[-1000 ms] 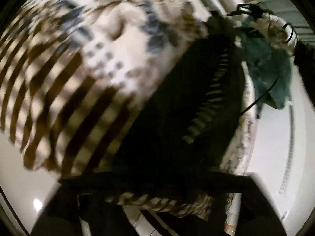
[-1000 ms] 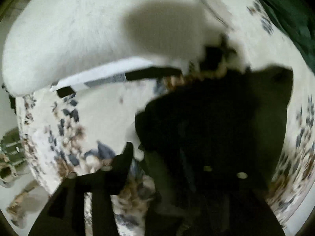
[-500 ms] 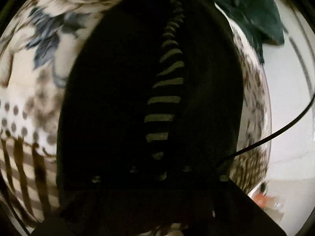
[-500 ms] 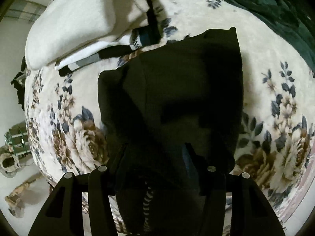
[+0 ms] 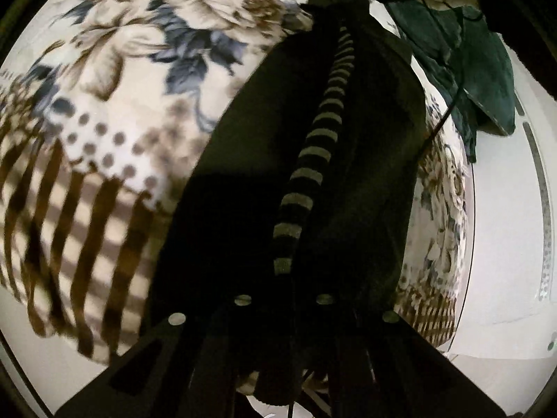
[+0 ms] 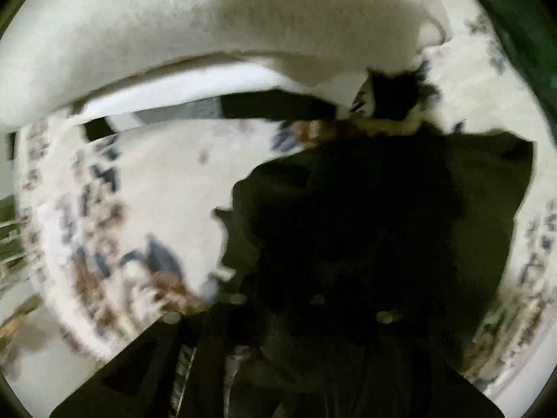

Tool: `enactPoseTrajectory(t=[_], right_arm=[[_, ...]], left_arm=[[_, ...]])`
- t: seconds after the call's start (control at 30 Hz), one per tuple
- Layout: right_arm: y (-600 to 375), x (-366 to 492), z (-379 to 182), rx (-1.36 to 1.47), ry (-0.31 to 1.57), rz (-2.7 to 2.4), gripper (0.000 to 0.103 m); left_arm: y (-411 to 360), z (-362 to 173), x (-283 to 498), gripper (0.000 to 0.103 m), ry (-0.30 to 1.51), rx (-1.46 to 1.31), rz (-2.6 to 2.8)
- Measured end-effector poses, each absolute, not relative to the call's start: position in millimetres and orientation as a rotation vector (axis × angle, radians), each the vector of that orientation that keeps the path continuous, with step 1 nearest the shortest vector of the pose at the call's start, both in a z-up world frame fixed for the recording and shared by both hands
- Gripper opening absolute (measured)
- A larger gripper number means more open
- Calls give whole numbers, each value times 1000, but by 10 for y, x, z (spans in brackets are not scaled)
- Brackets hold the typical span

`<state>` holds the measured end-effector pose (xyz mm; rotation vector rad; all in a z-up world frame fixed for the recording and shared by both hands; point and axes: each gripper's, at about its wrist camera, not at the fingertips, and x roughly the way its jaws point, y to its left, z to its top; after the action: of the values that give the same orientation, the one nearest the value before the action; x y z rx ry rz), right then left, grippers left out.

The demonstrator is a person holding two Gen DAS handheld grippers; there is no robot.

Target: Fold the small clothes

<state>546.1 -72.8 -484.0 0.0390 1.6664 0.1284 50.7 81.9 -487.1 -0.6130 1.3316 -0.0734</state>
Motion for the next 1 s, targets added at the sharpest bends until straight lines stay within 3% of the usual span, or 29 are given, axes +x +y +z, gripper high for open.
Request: enactPoseTrajectory(t=[0.17,0.43,0.5,0.6,0.63,0.67,0.73,0.87,1.0], right_arm=[[-651,5523,-4649,65,1576,75,6],[-474,5631,-4892,68,1613,23,6],[-517,5653,-4959,95,1659,66,13],[-662,5457,-4780,168,1663,227,43],[-753,5319,-4685,195,1654,272,52],[-901,5085,-4549,224,1639,323,53],[-1184,4651,-4392,248,1630,374,54],[-1765,3624,-4308,263,1633,311,60],[-2355,2574,-4593,337,1728,182,60]], left_arm=[[888,-4843,402,3,1337,-658,-17],[1147,-5145,427,3,1403,-686,52],[1213,-5205,442,5,1423,-739,1],[1342,-5150,457,7,1425,-783,-24],[1372,-5151,475,18,1443,-789,-30],[1396,-5152,491,44,1454,-798,-42],[1439,-5130,565,70,1451,-830,-82],[1376,-5085,805,70,1459,-805,-177],[1023,-5195,1042,69,1511,-652,-258]])
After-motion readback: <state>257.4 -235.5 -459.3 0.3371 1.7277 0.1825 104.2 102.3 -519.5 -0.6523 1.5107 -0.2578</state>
